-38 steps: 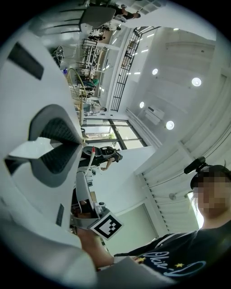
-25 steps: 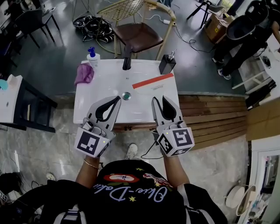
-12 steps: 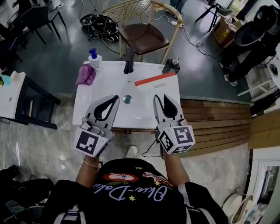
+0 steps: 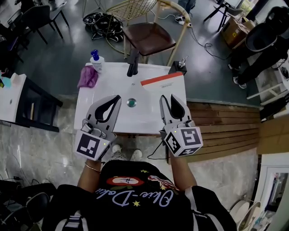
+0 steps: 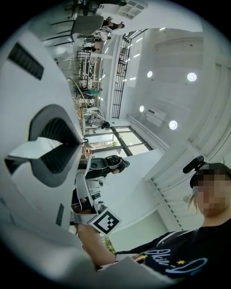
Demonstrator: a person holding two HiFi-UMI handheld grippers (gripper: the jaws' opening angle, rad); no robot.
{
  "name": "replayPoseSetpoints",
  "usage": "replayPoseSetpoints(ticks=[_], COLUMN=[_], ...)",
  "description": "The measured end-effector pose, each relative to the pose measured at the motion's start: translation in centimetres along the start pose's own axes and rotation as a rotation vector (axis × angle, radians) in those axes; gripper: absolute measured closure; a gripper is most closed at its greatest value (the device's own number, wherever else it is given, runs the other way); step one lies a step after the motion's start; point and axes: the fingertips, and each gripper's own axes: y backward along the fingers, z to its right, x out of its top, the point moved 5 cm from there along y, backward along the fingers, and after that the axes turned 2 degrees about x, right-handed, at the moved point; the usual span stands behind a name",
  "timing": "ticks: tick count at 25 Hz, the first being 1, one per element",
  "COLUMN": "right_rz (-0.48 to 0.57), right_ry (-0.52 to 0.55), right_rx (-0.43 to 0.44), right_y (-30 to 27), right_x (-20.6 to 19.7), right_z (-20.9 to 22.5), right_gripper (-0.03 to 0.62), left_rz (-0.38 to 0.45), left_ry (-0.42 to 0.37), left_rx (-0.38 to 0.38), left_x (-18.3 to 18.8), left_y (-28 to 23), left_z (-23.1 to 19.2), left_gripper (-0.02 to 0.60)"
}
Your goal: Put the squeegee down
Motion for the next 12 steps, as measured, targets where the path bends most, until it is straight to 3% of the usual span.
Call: replayPoseSetpoints(ticks=[12], right_rz=[-0.015], right_ry=[-0.001], right_rx=[0.006], right_y=[-2.6], right_x=[-0.3], right_z=[-1.6], right_gripper=[0.507], left_rz=[-0.005], left_ry=[0.001], left_rx=[-0.013], left_x=[-0.7], left_y=[-0.5], left_z=[-2.9], left_gripper=[0.586])
